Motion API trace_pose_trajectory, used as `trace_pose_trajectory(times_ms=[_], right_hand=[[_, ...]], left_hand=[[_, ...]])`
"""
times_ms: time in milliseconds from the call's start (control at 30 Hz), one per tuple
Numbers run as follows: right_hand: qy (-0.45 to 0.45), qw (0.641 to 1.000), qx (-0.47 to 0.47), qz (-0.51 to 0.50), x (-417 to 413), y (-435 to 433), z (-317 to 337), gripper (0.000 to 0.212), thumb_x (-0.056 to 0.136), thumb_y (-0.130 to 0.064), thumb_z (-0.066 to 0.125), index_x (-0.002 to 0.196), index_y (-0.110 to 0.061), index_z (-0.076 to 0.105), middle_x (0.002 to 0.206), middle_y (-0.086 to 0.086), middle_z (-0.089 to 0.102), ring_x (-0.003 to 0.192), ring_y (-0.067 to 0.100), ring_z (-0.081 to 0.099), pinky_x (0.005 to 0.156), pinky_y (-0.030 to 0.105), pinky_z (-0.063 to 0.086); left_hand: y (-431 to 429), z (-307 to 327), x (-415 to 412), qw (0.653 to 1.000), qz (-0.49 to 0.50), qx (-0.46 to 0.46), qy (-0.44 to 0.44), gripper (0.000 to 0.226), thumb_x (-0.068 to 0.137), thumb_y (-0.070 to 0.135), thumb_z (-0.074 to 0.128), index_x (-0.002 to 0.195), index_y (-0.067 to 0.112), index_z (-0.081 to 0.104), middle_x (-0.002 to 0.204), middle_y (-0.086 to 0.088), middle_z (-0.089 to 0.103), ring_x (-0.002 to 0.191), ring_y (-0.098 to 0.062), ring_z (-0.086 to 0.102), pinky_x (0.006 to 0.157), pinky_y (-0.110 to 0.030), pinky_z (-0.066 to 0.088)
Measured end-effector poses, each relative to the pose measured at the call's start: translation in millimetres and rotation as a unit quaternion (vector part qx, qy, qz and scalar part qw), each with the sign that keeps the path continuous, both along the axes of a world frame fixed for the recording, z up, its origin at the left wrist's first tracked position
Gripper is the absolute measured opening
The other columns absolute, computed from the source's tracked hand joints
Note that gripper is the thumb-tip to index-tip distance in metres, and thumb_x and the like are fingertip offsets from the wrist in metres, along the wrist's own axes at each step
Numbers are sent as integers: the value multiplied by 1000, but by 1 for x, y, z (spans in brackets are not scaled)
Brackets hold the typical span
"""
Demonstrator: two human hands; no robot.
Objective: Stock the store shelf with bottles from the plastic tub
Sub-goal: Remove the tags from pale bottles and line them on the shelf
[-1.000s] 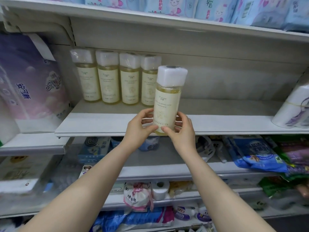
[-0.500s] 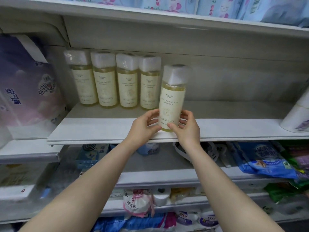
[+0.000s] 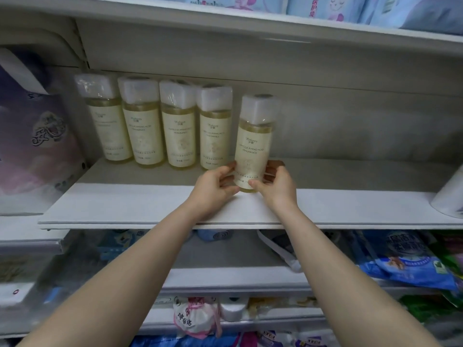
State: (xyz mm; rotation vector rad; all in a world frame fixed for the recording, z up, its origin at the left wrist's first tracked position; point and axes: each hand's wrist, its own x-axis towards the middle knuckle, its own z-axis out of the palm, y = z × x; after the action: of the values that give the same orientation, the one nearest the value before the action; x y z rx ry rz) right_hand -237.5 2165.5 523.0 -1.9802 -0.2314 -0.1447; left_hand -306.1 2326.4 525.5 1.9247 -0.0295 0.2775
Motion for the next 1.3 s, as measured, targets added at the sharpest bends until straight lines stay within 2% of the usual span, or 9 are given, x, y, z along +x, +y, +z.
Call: trace_pose_trajectory(times_ms=[133,200,367,533,700,800,1000,1167,1300], right_hand=[[11,1000,-9,16,16,-1,3,50,78,-16,83,120,-17,57,115,-1,71,106,16,67,94,33,53],[13,1000,-12,26,24,0,3,51,78,-15,83,121,-17,57,114,0,72,105,17,68,92,33,54],[-1,999,4,35,39,4,1,49,77,-9,82,119,-17,59,113,1,71,103,18,68,89,33,55],[25,998,40,39,53,11,-1,48,77,-1,79,116,-20,60,105,-4,69,100,19,68,94,41,56],[27,998,22,47,61,11,5,50,78,-4,79,122,-16,59,105,-6,66,95,13,64,89,26,51],[22,999,1,43,66,12,8,51,78,-8,80,123,-17,59,105,-7,66,96,13,64,87,22,48],[25,999,-17,37,71,20,8,53,79,-12,78,128,-20,58,119,-1,71,107,20,68,97,31,51],[21,998,-31,40,68,23,10,53,83,-11,73,132,-21,56,120,0,70,105,21,68,94,30,51],[23,998,-49,38,62,24,13,43,85,-9,68,126,-21,61,115,1,71,101,20,68,92,31,52]], left_hand=[[-2,-2,13,1000,13,17,7,67,88,2,69,148,5,40,151,4,44,129,-8,52,110,-25,41],[-3,-2,18,999,23,37,10,68,88,4,69,149,5,39,152,3,43,131,-9,51,109,-22,39],[-5,-3,31,998,39,42,14,74,87,3,70,151,7,33,150,-1,45,132,-11,48,115,-32,36],[-10,-2,40,997,52,51,23,76,88,3,68,152,12,31,148,-1,47,132,-11,48,110,-24,38],[-10,-4,49,996,62,52,28,80,87,0,68,154,14,27,150,-5,45,135,-15,47,111,-28,39],[-12,-5,54,996,68,46,19,81,86,4,71,154,14,28,146,1,46,132,-12,47,110,-32,41],[-14,-9,61,995,84,50,15,83,85,8,73,154,16,27,148,-6,46,136,-18,46,107,-34,45],[-13,-8,63,994,90,54,21,85,85,9,74,154,17,26,148,-7,46,136,-19,46,107,-37,46],[-13,-5,59,995,79,48,26,81,86,6,72,154,15,28,146,-7,48,134,-19,48,107,-35,45]])
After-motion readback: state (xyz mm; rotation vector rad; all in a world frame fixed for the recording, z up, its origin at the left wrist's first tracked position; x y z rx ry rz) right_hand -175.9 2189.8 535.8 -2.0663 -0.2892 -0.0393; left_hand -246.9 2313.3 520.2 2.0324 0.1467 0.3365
